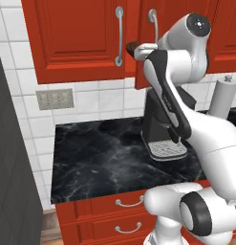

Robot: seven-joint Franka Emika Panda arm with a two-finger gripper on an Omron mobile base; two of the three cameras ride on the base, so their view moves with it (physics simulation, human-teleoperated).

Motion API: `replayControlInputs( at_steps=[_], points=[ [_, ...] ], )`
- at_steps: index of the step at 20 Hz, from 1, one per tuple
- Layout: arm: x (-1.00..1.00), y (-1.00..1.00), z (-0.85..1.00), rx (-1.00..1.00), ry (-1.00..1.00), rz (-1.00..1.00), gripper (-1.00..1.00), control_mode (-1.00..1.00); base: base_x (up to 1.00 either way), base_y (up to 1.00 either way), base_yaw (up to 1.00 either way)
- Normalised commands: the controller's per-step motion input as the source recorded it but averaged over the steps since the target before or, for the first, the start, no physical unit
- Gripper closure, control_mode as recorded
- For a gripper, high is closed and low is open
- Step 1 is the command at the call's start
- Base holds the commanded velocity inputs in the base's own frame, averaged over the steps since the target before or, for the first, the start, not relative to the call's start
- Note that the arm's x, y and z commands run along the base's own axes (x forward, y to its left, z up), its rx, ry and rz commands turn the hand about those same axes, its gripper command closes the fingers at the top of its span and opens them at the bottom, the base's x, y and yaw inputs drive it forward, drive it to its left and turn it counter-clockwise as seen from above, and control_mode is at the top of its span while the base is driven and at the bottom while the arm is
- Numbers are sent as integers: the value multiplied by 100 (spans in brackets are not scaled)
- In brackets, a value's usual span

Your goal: Move the bowls from the cabinet to the plates on the dining table.

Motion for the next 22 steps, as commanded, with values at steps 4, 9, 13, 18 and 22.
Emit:
replayControlInputs(
  at_steps=[4, 9, 13, 18, 22],
  points=[
    [-37, -47, -8, 2, 0, 0, 100, -100, 0, 0, 0],
    [-28, -48, -8, 3, 0, 0, 100, -100, 0, 0, 0],
    [-33, -52, -10, 3, 0, 0, 100, -100, 0, 0, 0],
    [-42, -61, -15, 3, 0, 0, 100, -100, 0, 0, 0],
    [-31, -66, -21, 1, 0, 0, 100, -100, 0, 0, 0]
  ],
)
